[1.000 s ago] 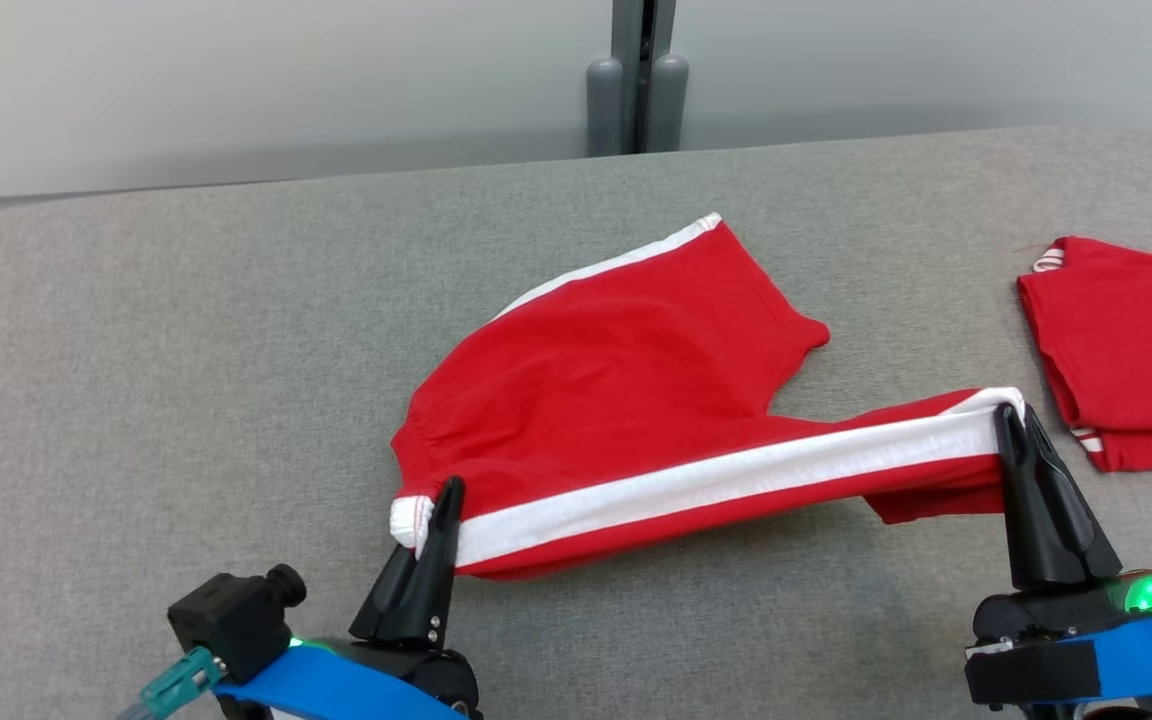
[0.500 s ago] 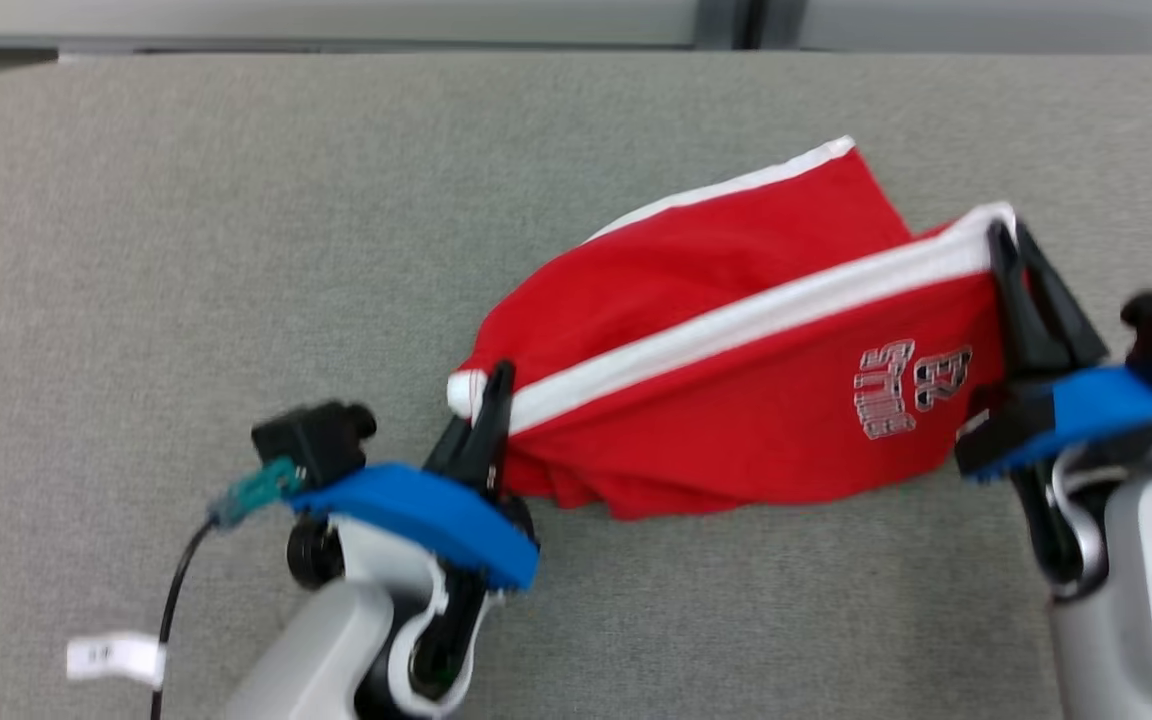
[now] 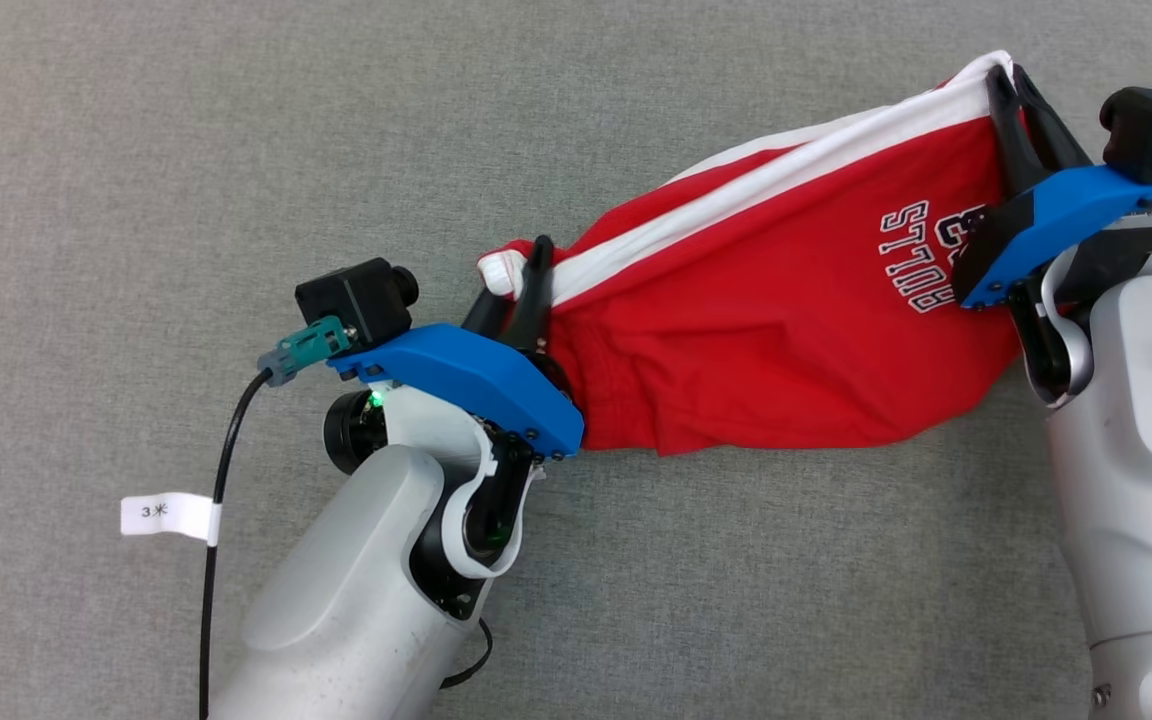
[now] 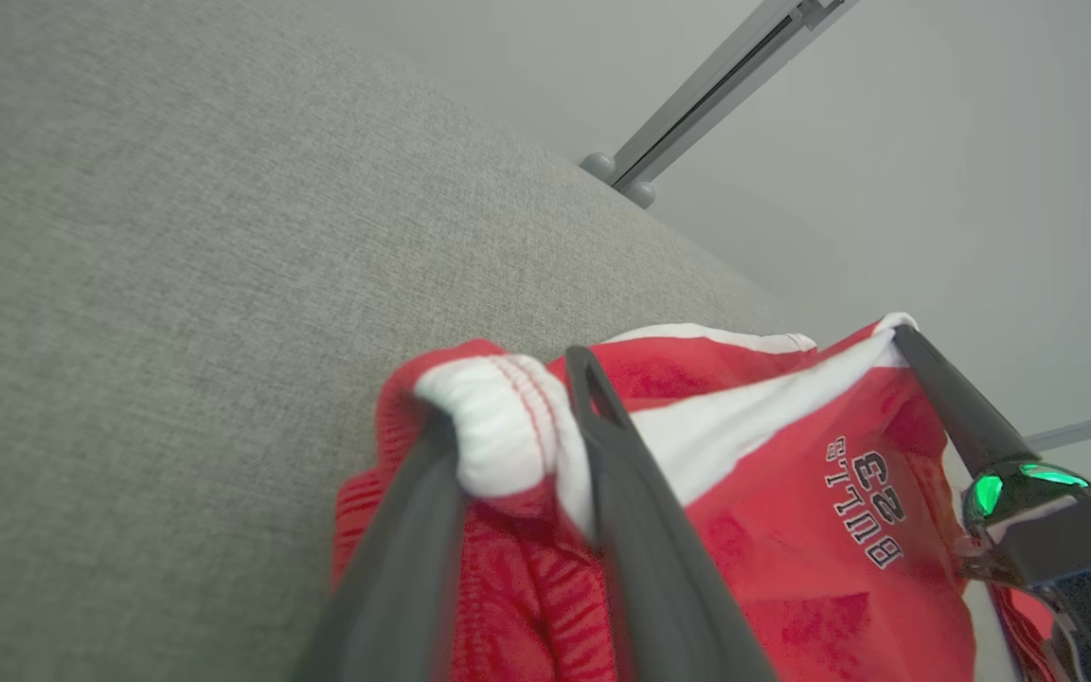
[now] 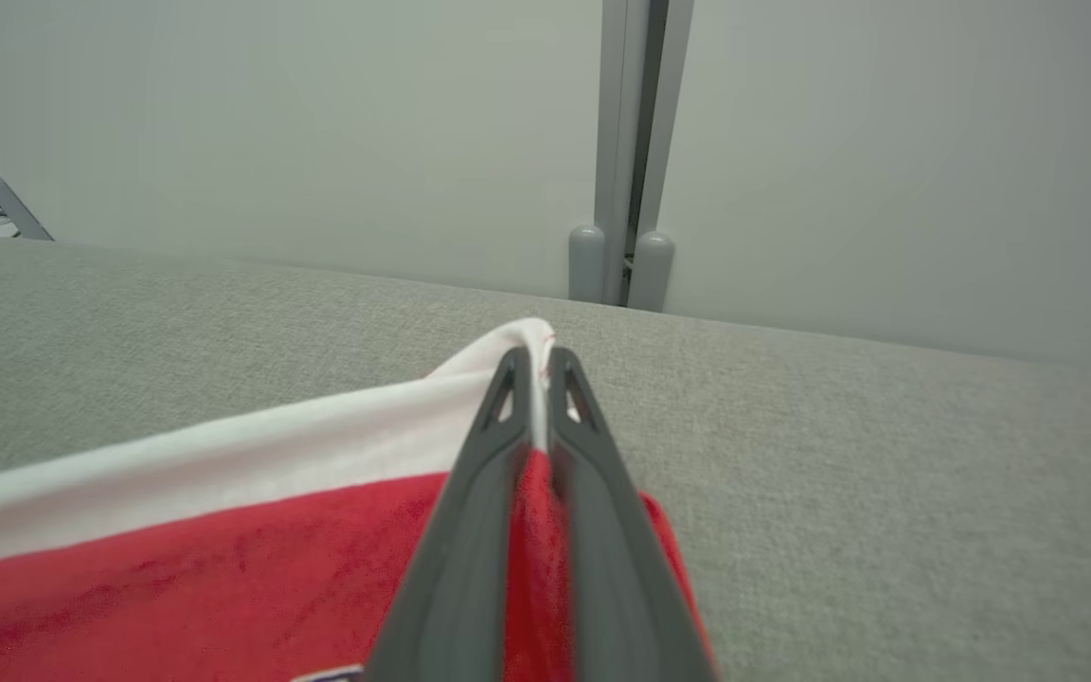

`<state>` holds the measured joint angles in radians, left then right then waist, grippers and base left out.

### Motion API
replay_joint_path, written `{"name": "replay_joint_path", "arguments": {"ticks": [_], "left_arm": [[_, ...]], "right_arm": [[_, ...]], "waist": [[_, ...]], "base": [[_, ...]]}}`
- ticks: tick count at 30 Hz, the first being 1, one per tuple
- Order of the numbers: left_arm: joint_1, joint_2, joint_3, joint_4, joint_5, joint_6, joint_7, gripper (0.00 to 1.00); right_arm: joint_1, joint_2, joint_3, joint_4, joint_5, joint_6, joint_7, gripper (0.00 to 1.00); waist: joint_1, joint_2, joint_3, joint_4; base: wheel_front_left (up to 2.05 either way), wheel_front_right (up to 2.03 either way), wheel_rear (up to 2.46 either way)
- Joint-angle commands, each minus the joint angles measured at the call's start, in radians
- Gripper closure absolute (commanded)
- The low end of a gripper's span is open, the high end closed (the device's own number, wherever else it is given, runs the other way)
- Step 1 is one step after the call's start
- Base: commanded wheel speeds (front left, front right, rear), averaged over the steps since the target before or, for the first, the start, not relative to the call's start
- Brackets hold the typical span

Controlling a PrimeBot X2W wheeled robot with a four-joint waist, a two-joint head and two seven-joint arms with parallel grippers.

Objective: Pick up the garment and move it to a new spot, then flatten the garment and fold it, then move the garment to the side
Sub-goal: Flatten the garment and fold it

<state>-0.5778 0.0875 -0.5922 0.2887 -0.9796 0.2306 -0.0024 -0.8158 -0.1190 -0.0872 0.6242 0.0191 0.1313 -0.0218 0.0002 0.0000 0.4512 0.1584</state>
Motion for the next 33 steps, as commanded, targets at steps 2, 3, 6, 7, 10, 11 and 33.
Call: {"name": "replay_joint_path", "arguments": {"ticks": [2,3,6,7,10,11,33], "left_arm": [[-0.009,-0.007,0.008,-0.012,-0.011,-0.007,-0.026,0.00],[0.000,-0.008,0.012,-0.019,-0.015,-0.010,-0.035,0.00],[0.031,0.005,0.019,-0.055,-0.010,-0.022,-0.063,0.00],[0.042,0.016,0.023,-0.068,-0.012,-0.026,-0.070,0.00],[0.081,0.056,0.017,-0.114,0.002,-0.034,-0.079,0.00],[0.099,0.071,0.012,-0.129,0.005,-0.035,-0.074,0.00],[0.289,0.284,0.127,-0.301,0.194,0.040,-0.253,0.00]], "right_arm": [[-0.050,-0.006,-0.008,0.071,-0.015,-0.001,-0.031,0.58],[-0.061,-0.007,-0.008,0.093,-0.019,-0.001,-0.043,0.00],[-0.091,-0.015,-0.012,0.149,-0.019,-0.001,-0.075,0.00],[-0.099,-0.018,-0.013,0.163,-0.020,-0.001,-0.087,0.00],[-0.111,-0.025,-0.012,0.202,-0.013,-0.001,-0.111,0.00],[-0.113,-0.031,-0.009,0.214,-0.013,-0.001,-0.116,0.00],[-0.014,-0.126,0.126,0.382,0.127,-0.001,0.118,0.00]], "waist": [[-0.0002,0.0000,0.002,0.013],[-0.0002,0.0000,0.001,0.016],[-0.0002,0.0000,-0.002,0.022],[-0.0002,0.0000,-0.003,0.023],[-0.0002,0.0000,-0.012,0.024],[-0.0002,0.0000,-0.016,0.023],[-0.0002,0.0000,-0.123,0.035]], "base": [[0.00,0.00,0.00],[0.00,0.00,0.00],[0.00,0.00,0.00],[0.00,0.00,0.00],[0.00,0.00,0.00],[0.00,0.00,0.00],[0.00,0.00,0.00]]}}
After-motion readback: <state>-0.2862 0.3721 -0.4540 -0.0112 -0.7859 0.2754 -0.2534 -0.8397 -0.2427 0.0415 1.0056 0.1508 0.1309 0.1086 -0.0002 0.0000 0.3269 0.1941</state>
